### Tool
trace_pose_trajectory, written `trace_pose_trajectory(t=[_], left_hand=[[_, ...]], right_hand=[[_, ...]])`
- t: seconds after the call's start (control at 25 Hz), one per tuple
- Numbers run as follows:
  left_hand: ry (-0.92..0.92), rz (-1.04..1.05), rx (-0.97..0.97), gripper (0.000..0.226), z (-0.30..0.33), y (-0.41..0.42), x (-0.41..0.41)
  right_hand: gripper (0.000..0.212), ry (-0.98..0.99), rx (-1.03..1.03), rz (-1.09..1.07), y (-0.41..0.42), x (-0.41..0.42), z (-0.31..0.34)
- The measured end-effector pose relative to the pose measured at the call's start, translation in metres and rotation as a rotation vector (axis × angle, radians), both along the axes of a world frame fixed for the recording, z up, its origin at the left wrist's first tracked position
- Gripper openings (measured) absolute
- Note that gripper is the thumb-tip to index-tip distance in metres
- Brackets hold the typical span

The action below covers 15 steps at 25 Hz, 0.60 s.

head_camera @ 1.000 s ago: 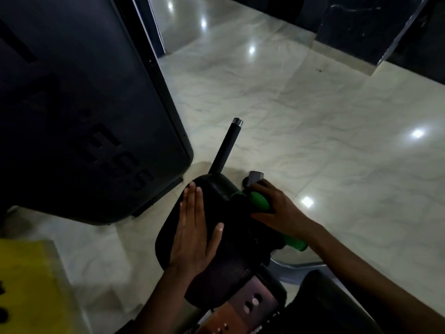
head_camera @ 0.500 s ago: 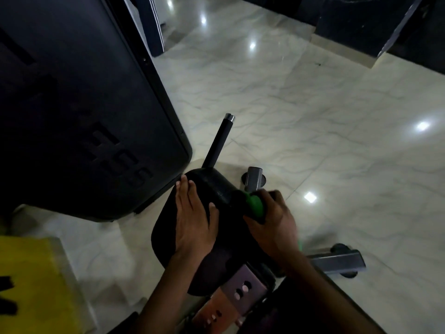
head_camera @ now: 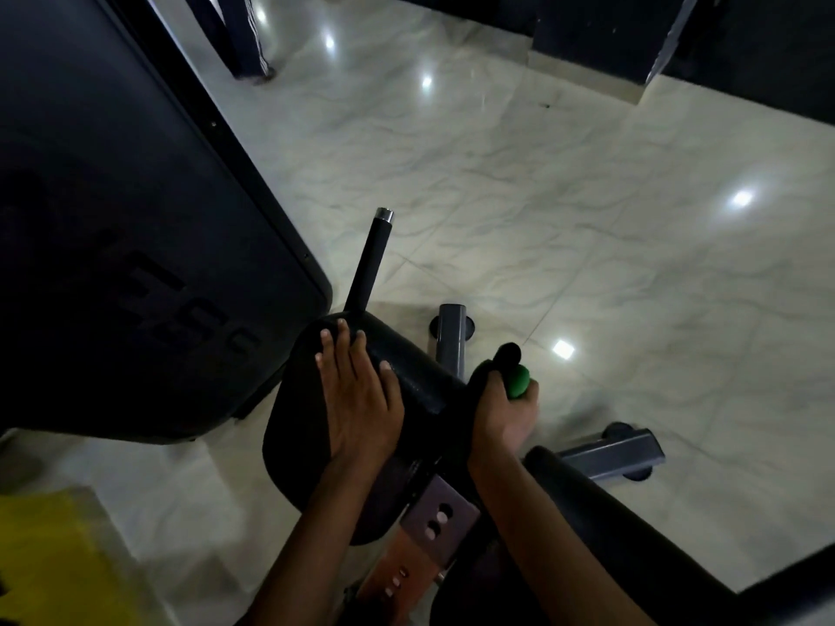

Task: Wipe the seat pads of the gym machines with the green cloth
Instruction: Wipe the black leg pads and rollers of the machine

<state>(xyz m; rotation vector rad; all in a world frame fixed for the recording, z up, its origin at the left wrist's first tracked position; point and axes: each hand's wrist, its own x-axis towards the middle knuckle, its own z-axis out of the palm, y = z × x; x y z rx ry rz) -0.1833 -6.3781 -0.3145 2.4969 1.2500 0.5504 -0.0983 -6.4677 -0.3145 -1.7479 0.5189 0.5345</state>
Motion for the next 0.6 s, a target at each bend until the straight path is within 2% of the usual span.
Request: trace_pose_trajectory(t=[0.12, 0.2, 0.28, 0.36, 0.44, 0.6], left_hand=[[-0.014, 0.029, -0.020, 0.064, 0.001, 0.002, 0.003], [-0.003, 0.021, -0.020, 0.064, 0.001, 0.001, 0.002], [0.000, 0.009, -0.017, 0.064, 0.001, 0.000, 0.000], [-0.011, 0.012, -0.031, 0.065, 0.004, -0.003, -0.001], [-0.014, -0.002, -0.048, 0.067, 0.006, -0.003, -0.001], [0.005, 0.047, -0.099, 0.080, 0.005, 0.009, -0.010]], right_hand=[[0.023, -0.099, 0.042, 0.066, -0.001, -0.021, 0.018], [0.028, -0.113, -0.048, 0.068, 0.002, -0.014, 0.016], [0.032, 0.051, -0.096, 0.038, 0.007, 0.008, 0.004], [0.033, 0.253, -0.010, 0.047, 0.008, 0.031, 0.002], [0.031, 0.344, 0.057, 0.188, 0.002, 0.042, 0.002], [0.024, 0.168, -0.027, 0.495, -0.006, 0.047, 0.001]])
